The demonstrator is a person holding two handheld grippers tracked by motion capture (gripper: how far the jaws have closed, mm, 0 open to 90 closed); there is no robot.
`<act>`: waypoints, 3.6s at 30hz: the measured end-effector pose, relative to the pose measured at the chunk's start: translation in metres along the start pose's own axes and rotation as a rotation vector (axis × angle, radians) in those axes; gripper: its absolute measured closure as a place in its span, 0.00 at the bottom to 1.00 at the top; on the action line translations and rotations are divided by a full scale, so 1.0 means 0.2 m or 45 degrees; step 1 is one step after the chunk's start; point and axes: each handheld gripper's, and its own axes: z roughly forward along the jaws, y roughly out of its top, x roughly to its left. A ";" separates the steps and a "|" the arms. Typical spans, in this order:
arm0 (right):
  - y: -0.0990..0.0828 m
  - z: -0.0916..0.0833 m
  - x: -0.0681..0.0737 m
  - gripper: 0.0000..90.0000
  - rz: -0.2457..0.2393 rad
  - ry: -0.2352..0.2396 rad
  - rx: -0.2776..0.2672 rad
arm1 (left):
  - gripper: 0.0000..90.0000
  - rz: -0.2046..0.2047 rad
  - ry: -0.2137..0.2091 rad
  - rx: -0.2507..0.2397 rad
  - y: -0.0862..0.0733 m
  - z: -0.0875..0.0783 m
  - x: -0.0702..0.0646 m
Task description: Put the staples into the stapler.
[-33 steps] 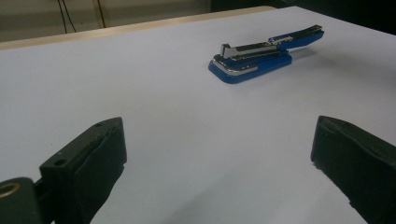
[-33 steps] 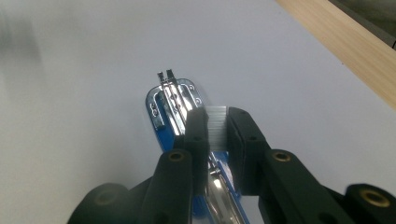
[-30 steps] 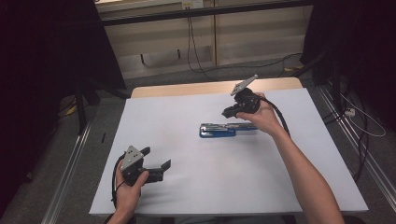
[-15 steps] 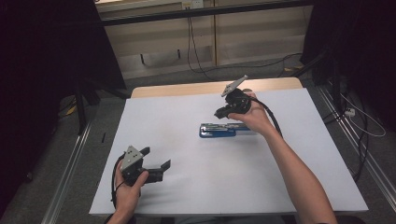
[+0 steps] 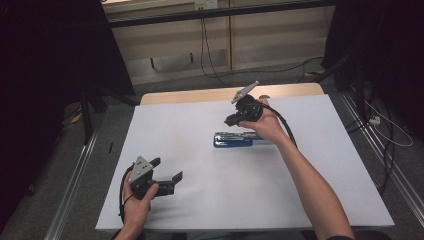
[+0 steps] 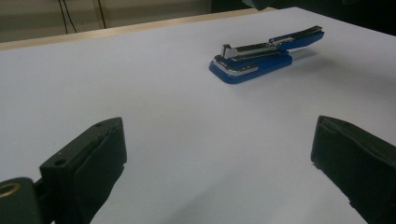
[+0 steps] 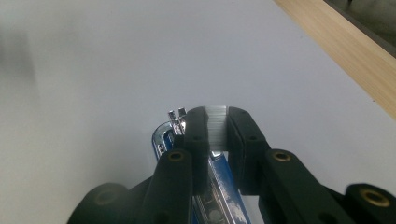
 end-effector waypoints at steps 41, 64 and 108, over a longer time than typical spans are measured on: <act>-0.04 0.12 -0.04 0.88 -0.089 0.141 0.072 | 0.04 0.010 -0.008 0.002 0.00 0.00 0.00; -0.02 0.20 0.00 0.88 -0.181 0.200 0.141 | 0.04 0.009 -0.011 0.004 0.00 0.00 0.00; -0.02 0.24 0.01 0.88 -0.315 0.200 0.160 | 0.04 0.005 -0.007 0.003 0.00 0.00 0.01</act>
